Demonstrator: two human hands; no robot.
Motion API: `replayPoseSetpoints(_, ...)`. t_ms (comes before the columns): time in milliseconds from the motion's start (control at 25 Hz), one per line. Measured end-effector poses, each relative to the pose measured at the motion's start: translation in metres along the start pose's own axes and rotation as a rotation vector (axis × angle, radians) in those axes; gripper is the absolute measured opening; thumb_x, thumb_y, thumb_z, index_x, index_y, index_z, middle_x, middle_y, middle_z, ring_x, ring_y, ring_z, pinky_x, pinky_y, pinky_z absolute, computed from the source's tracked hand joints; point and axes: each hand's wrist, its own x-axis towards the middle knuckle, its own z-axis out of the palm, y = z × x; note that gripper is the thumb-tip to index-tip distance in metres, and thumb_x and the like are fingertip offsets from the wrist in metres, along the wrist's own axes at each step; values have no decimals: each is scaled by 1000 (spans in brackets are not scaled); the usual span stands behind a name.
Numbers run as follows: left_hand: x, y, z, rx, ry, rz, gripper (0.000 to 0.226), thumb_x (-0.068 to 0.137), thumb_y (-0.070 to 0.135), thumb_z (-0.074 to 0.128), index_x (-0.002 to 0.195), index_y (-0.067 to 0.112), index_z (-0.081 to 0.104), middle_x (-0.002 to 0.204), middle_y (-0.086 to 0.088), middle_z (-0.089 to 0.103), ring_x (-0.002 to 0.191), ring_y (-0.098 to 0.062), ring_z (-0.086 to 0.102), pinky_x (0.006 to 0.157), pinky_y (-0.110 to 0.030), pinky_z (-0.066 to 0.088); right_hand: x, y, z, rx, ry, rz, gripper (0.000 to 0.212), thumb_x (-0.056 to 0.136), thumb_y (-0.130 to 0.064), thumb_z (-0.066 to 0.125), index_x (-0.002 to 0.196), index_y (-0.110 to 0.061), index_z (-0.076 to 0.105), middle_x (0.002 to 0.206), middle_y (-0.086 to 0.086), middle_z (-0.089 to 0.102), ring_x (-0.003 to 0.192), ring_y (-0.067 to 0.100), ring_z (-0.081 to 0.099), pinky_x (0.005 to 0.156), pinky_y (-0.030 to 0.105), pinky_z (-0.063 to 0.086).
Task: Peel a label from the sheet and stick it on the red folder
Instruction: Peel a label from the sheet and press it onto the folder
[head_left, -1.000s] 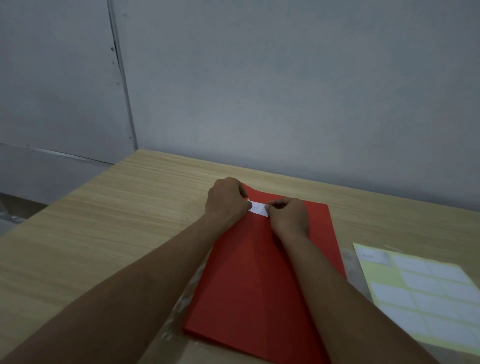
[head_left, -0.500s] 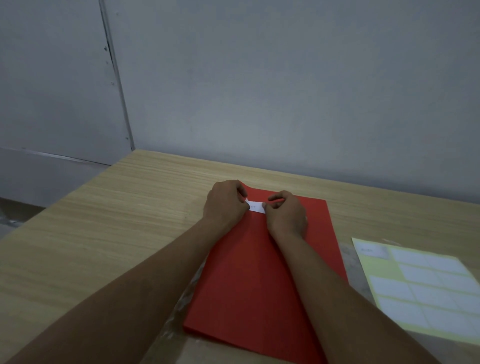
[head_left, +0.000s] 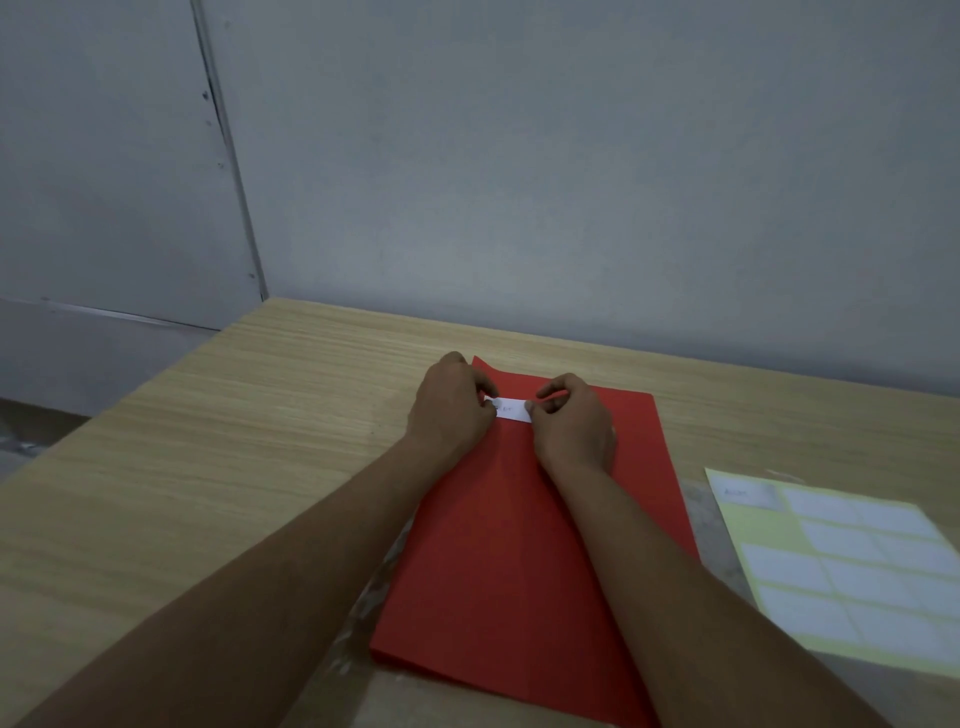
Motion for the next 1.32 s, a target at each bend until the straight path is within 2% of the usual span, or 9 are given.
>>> replayPoseSetpoints(440, -4, 1, 2, 89, -38, 46, 33, 83, 7, 54, 103, 16, 79, 99, -12, 58, 101, -29, 54, 85, -39, 48, 0, 1, 2, -62, -1, -15, 4, 82, -22, 69, 83, -26, 67, 81, -10, 71, 92, 20, 68, 91, 40, 50)
replayPoseSetpoints(600, -5, 0, 2, 94, -53, 49, 33, 84, 10, 54, 104, 18, 79, 98, -10, 57, 102, -28, 53, 84, -39, 49, 0, 1, 1, -112, -53, -24, 20, 83, -22, 60, 90, -30, 77, 94, -8, 76, 101, 21, 67, 94, 39, 49)
replayPoseSetpoints(720, -5, 0, 2, 105, -77, 72, 34, 86, 19, 53, 110, 25, 77, 100, -9, 57, 101, -29, 51, 85, -40, 48, 1, 3, -2, -148, -121, -67, 20, 87, -30, 63, 99, -35, 79, 103, -8, 76, 109, 20, 65, 96, 39, 47)
replayPoseSetpoints(840, -5, 1, 2, 163, -133, 103, 38, 88, 24, 49, 115, 30, 74, 102, -10, 57, 101, -31, 49, 88, -44, 46, 1, 6, -3, -292, -190, -126, 26, 92, -37, 60, 111, -40, 77, 119, -2, 69, 122, 25, 56, 98, 43, 43)
replayPoseSetpoints(920, -7, 2, 1, 170, -141, 78, 42, 88, 33, 44, 116, 28, 74, 102, -11, 56, 103, -32, 48, 89, -44, 46, 1, 7, -2, -346, -210, -142, 28, 94, -40, 57, 116, -36, 75, 125, 4, 59, 126, 27, 50, 99, 45, 40)
replayPoseSetpoints(1000, -9, 4, 0, 155, -121, 37, 57, 82, 43, 33, 111, 20, 77, 102, -12, 56, 104, -31, 48, 89, -44, 47, -1, 8, -2, -349, -186, -140, 31, 95, -39, 56, 117, -28, 75, 125, 6, 57, 125, 28, 49, 99, 44, 40)
replayPoseSetpoints(1040, -9, 5, 1, 165, -101, 25, 57, 81, 40, 32, 107, 17, 78, 101, -12, 57, 104, -30, 48, 88, -44, 48, -1, 9, -1, -340, -167, -137, 33, 95, -37, 55, 116, -24, 76, 125, 6, 59, 124, 28, 51, 99, 43, 42)
replayPoseSetpoints(1160, -9, 4, 3, 188, -51, 3, 34, 84, 17, 48, 98, 11, 78, 99, -11, 56, 103, -29, 48, 83, -42, 50, -1, 10, -3, -273, -152, -121, 33, 92, -27, 55, 116, -19, 76, 124, 6, 67, 120, 26, 58, 101, 41, 47)
replayPoseSetpoints(1320, -8, 3, 2, 182, -84, 65, 33, 87, 17, 51, 106, 14, 78, 98, -7, 56, 103, -28, 47, 82, -44, 50, -3, 9, -5, -320, -181, -147, 38, 90, -22, 53, 122, -24, 74, 127, 7, 62, 122, 28, 54, 102, 42, 45)
